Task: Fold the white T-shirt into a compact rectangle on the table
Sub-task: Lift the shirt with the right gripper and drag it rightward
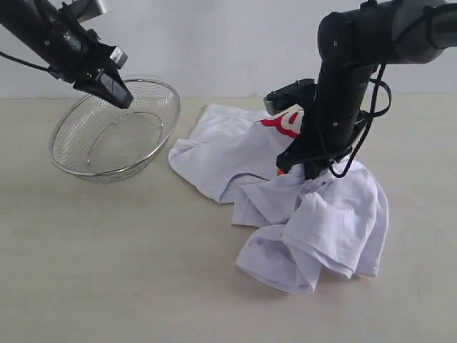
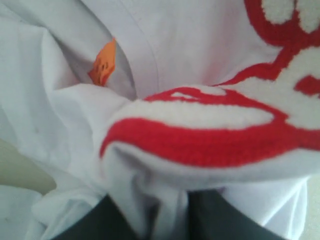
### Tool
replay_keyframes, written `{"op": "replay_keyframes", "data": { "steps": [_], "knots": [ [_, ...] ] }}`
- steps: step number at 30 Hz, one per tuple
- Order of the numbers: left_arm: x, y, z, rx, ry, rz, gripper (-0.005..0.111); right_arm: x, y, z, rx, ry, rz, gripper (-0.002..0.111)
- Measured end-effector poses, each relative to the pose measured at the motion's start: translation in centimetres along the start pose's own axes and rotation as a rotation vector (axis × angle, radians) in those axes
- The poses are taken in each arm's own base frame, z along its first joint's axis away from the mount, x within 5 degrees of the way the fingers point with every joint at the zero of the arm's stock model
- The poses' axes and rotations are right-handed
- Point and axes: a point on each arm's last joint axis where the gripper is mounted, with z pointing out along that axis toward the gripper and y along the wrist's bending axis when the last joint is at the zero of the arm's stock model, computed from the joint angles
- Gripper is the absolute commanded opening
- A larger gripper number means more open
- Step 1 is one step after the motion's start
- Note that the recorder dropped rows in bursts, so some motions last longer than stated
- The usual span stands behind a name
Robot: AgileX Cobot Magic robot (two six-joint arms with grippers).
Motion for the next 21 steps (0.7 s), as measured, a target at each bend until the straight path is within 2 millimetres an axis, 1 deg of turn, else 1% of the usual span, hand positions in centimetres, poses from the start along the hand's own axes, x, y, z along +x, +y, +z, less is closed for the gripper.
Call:
{"op": "replay_keyframes", "data": {
  "steps": [2,3,7,12,15,19,21],
  "knots": [
    [1.3,-1.4,0.4,-0.007,0.004,0.005,0.005,0.0,0.1,0.0,-0.007,-0.004,-0.007,0.000],
    [1.8,-2.1,0.3,-0.024,-0.018,0.007,0.005,0.0,0.1,0.0,-0.013,-0.004,-0.003,0.000],
    [4.7,-4.1,0.9,-0.070,-0.109,-0.038,0.005,0.3,0.3,0.7,-0.022,-0.002,-0.001,0.000],
    [9.3,-6.2,1.5,0.004,-0.145,-0.120,0.005,1.1,0.9,2.5,-0.054,-0.026,0.024,0.000],
    [12.2,-7.9,2.7,0.073,-0.152,-0.148,0.005,1.8,1.2,3.3,-0.072,-0.002,0.032,0.000],
    [14.6,-10.7,4.9,0.122,-0.132,-0.145,0.005,2.8,1.4,4.0,-0.084,0.037,0.045,0.000],
    [15.3,-11.7,5.9,0.112,-0.119,-0.124,0.005,3.2,1.6,4.1,-0.094,0.048,0.054,0.000]
  ]
}}
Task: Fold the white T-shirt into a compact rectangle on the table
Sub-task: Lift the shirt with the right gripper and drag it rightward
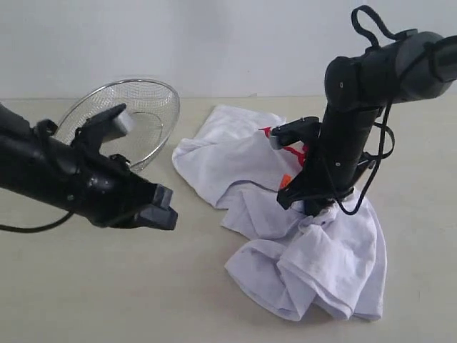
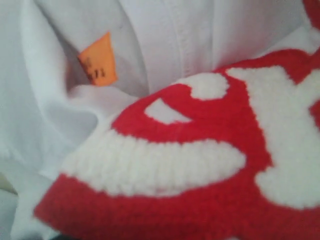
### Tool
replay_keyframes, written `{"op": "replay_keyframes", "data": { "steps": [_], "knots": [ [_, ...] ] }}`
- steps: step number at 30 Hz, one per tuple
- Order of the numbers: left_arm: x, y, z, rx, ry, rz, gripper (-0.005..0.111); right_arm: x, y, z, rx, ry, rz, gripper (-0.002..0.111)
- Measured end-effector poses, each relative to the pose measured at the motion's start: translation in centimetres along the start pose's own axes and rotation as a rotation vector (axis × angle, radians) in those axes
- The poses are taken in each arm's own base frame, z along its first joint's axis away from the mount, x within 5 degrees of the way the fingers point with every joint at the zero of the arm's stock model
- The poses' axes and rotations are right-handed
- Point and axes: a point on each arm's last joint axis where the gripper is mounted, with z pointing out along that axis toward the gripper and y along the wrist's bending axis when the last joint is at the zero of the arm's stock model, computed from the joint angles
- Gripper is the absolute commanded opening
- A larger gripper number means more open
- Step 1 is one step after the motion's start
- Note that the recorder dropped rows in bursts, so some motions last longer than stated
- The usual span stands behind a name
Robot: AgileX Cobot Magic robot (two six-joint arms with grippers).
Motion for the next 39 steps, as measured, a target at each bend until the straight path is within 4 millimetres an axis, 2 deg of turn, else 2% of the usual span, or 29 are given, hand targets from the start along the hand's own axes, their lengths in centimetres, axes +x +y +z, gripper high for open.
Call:
{"op": "replay_keyframes", "data": {
  "steps": [3,7,13,16,21,25,29,34,37,39],
  "knots": [
    [0.4,-0.6,0.7,-0.038,-0.018,0.027,0.005,0.9,0.3,0.4,-0.018,0.021,0.015,0.000],
    [0.1,-0.3,0.8,-0.087,-0.058,0.033,0.005,1.8,0.8,0.6,-0.073,0.009,0.027,0.000],
    [0.0,-0.2,0.9,-0.102,-0.066,0.060,0.005,2.7,2.2,-0.1,-0.213,-0.033,0.005,0.000],
    [0.0,-0.2,0.8,-0.108,-0.070,0.064,0.005,2.8,2.6,-1.7,-0.211,-0.089,-0.014,0.000],
    [0.0,-0.2,0.8,-0.108,-0.070,0.067,0.005,2.9,2.7,-7.2,-0.158,-0.283,-0.033,0.000],
    [0.0,-0.2,0.8,-0.112,-0.072,0.069,0.005,3.7,2.3,-11.6,-0.116,-0.429,-0.018,0.000],
    [-0.1,-0.1,0.8,-0.118,-0.077,0.069,0.005,4.8,2.4,-14.9,-0.100,-0.534,0.000,0.000],
    [-0.1,0.0,1.0,-0.122,-0.078,0.059,0.005,5.7,3.1,-17.5,-0.119,-0.616,0.012,0.000],
    [-0.2,0.5,1.8,-0.127,-0.064,0.050,0.005,6.0,3.2,-17.7,-0.128,-0.609,0.009,0.000],
    [-0.9,1.0,3.2,-0.120,-0.064,0.036,0.005,6.3,3.3,-17.5,-0.135,-0.575,-0.001,0.000]
  ]
}}
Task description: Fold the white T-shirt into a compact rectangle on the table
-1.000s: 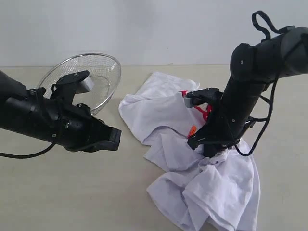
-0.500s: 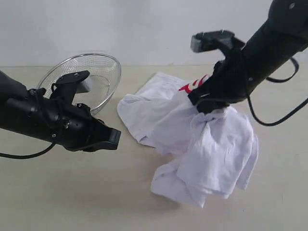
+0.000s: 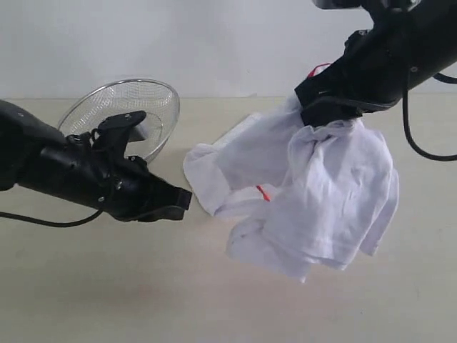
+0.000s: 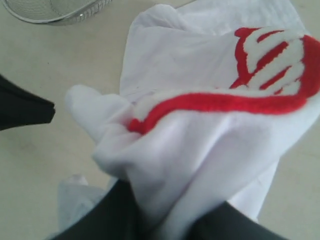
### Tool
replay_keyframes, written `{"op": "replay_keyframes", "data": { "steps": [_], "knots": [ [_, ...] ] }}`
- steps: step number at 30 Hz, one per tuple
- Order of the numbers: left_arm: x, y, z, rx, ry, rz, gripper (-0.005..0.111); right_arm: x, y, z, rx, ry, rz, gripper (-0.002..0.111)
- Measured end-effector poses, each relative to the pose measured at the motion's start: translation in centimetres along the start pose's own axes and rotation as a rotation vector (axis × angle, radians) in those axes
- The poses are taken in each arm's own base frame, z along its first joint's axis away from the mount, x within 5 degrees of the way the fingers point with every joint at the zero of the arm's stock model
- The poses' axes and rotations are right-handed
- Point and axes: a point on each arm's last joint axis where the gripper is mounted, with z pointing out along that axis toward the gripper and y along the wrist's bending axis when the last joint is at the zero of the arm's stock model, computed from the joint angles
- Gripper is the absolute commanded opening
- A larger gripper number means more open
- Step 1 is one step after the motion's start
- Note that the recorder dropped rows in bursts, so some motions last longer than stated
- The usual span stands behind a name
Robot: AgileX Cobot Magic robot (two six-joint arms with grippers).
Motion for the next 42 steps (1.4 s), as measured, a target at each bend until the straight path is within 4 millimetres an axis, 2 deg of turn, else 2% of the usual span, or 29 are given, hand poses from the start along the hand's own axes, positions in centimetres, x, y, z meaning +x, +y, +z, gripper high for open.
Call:
{"op": "replay_keyframes", "data": {
  "steps": [4,6,8,10,12,13,15,17,26,32,34,38,42],
  "knots": [
    [-2.3,0.2,2.9,0.004,-0.020,0.012,0.005,0.5,0.2,0.0,-0.024,0.052,-0.024,0.000],
    [-3.4,0.8,4.1,-0.038,-0.050,0.007,0.005,0.7,0.3,0.0,-0.035,0.074,-0.026,0.000],
    [-4.3,1.8,6.3,-0.068,-0.055,0.000,0.005,0.8,0.4,0.0,-0.040,0.084,-0.028,0.000],
    [-5.0,2.4,7.9,-0.083,-0.060,0.000,0.005,1.0,0.5,-0.1,-0.054,0.105,-0.036,0.008],
    [-6.1,2.6,8.7,-0.089,-0.085,0.006,0.005,1.1,0.6,-0.1,-0.072,0.123,-0.036,0.038],
    [-6.5,2.7,8.9,-0.089,-0.095,0.009,0.005,1.1,0.7,-0.1,-0.074,0.125,-0.037,0.062],
    [-7.6,2.6,9.1,-0.088,-0.124,0.017,0.005,1.2,0.7,-0.1,-0.076,0.126,-0.040,0.086],
    [-8.4,2.4,9.0,-0.090,-0.148,0.024,0.005,1.2,0.6,-0.1,-0.072,0.128,-0.030,0.104],
    [-9.6,1.9,8.1,-0.092,-0.175,0.093,0.005,1.3,-0.6,-1.7,0.088,0.277,-0.037,0.105],
    [-9.8,-0.3,4.4,-0.024,-0.123,0.191,0.005,1.4,-1.6,-1.8,0.189,0.293,-0.111,0.105],
    [-9.2,-0.9,2.9,-0.022,-0.104,0.206,0.005,1.3,-1.8,-1.2,0.194,0.282,-0.130,0.105],
    [-6.4,-1.2,0.6,-0.029,-0.064,0.191,0.005,0.8,-2.6,0.8,0.193,0.270,-0.193,0.105],
    [-3.4,-1.6,-1.6,-0.017,-0.048,0.129,0.005,0.4,-3.9,4.4,0.188,0.258,-0.357,0.105]
  ]
}}
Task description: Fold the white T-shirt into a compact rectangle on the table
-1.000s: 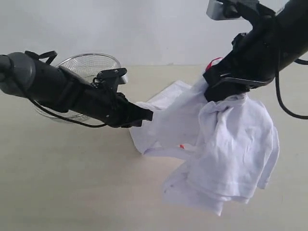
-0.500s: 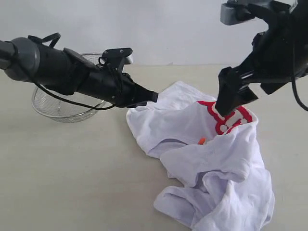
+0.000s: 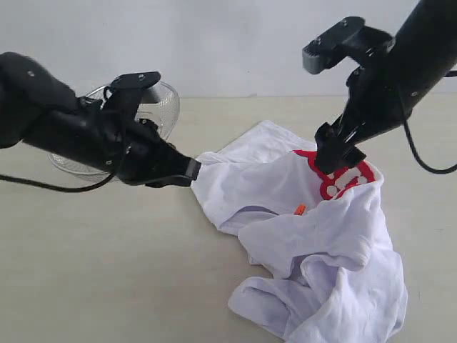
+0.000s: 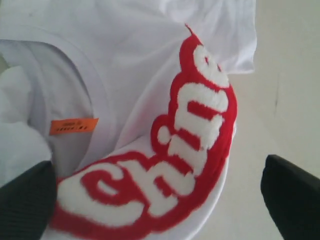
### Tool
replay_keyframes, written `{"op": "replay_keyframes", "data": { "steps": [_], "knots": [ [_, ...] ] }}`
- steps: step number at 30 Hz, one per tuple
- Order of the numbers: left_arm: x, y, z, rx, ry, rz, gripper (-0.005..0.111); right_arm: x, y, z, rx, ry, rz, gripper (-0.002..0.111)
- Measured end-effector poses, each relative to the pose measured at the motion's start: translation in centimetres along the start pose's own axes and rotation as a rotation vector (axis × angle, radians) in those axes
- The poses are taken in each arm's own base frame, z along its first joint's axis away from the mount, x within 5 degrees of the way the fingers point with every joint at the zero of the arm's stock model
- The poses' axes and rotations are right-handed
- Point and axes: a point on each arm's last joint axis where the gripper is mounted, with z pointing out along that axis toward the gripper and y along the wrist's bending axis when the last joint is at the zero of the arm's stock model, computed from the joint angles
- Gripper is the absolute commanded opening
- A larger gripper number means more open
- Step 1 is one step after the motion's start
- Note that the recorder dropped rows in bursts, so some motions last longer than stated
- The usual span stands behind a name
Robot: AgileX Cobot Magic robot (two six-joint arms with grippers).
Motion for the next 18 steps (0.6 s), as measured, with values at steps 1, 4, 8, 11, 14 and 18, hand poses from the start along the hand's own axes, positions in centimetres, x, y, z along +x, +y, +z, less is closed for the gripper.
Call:
{"op": "replay_keyframes", "data": {
  "steps": [1,4,8,11,14,18],
  "knots": [
    [0.3,-0.2,-0.7,0.003,-0.008,-0.008,0.005,-0.3,-0.3,1.0,0.003,-0.003,-0.037,0.105],
    [1.7,-0.8,-2.2,0.014,-0.020,-0.044,0.005,-1.2,-0.9,3.7,-0.001,0.006,-0.145,0.105],
    [3.0,-1.4,-4.0,0.025,-0.039,-0.058,0.005,-3.0,-0.5,6.2,-0.006,-0.007,-0.334,0.105],
    [3.5,-1.7,-5.0,0.027,-0.054,-0.054,0.005,-4.3,0.1,7.8,0.000,-0.024,-0.495,0.105],
    [3.7,-1.9,-5.6,0.030,-0.066,-0.049,0.005,-5.2,0.2,9.6,0.050,-0.037,-0.583,0.105],
    [4.2,-2.0,-5.9,0.026,-0.067,-0.036,0.005,-5.6,-0.6,11.0,0.098,0.015,-0.673,0.105]
  ]
}}
